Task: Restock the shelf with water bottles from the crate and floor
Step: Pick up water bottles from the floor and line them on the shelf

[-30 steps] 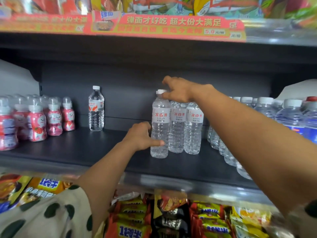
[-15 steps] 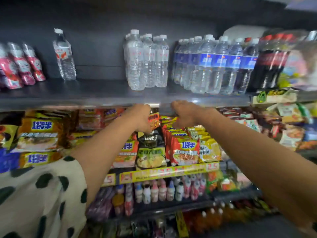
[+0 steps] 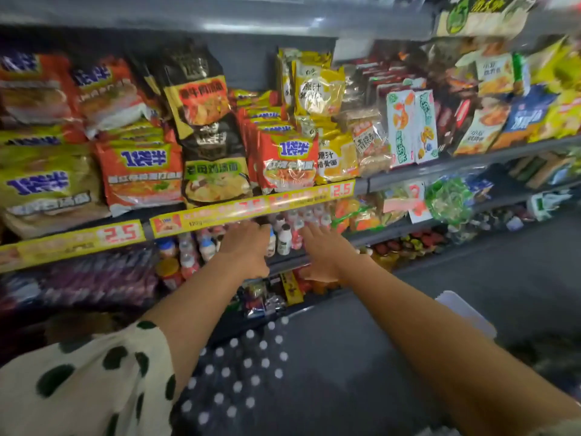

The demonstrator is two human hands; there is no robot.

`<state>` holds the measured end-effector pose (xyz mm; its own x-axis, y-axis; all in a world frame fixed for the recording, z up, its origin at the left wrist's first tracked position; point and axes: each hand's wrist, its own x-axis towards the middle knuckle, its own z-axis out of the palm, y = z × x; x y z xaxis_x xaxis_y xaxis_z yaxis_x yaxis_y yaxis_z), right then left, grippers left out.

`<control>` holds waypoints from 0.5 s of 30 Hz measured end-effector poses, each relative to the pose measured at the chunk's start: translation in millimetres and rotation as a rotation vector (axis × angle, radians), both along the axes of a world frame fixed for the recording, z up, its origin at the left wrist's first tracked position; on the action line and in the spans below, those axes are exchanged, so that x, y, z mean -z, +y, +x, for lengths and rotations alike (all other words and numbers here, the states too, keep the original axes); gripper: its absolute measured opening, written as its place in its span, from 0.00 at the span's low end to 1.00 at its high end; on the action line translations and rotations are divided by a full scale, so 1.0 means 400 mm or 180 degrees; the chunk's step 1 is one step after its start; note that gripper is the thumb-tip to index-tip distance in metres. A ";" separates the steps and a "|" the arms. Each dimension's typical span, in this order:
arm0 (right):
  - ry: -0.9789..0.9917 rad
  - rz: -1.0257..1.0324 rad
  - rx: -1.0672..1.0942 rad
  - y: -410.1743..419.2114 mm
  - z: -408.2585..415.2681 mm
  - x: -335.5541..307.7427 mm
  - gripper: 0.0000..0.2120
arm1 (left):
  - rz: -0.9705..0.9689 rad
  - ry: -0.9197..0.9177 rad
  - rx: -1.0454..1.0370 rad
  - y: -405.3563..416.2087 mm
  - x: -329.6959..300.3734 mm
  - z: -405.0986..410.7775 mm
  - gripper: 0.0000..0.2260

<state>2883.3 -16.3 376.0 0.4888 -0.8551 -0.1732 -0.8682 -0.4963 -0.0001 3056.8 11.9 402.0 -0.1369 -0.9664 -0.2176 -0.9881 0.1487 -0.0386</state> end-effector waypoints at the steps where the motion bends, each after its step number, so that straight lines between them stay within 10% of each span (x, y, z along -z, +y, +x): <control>1: -0.0040 0.0054 0.0030 -0.005 -0.012 0.064 0.38 | 0.0081 0.0020 0.0010 -0.011 0.061 -0.012 0.33; 15: 0.0103 0.1434 0.0357 -0.083 -0.070 1.087 0.40 | 0.1067 0.0427 -0.0107 -0.108 1.058 -0.068 0.31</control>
